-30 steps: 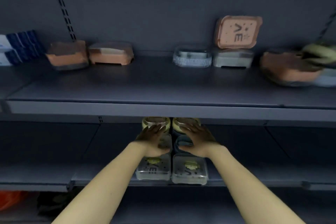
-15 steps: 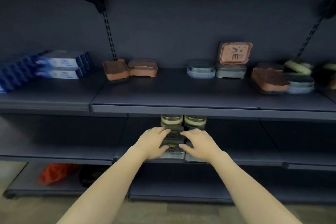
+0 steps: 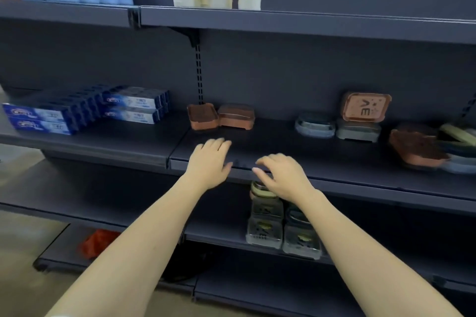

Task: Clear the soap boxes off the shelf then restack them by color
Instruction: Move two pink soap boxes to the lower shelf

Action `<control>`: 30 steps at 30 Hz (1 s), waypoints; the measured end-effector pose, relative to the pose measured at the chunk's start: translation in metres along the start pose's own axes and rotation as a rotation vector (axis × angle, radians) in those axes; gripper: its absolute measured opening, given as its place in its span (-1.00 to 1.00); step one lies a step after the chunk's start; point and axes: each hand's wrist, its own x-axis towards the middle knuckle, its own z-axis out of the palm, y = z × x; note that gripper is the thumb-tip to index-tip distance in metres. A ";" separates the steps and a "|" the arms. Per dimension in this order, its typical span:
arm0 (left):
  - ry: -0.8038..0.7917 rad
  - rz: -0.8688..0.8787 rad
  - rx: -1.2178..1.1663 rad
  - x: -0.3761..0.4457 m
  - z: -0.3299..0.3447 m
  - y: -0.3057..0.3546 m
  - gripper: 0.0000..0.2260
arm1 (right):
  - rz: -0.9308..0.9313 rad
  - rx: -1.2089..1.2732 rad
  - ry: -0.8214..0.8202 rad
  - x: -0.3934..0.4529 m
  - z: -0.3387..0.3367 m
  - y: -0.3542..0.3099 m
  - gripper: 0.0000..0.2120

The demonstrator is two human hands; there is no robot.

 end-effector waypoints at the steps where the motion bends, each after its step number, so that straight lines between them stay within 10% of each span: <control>1: 0.008 -0.014 0.002 0.007 -0.001 -0.004 -0.48 | -0.006 0.005 0.013 0.008 0.001 0.002 -0.63; 30: -0.233 -0.510 -0.057 0.182 0.062 -0.091 -0.15 | -0.032 -0.148 -0.215 0.249 0.068 0.076 -0.29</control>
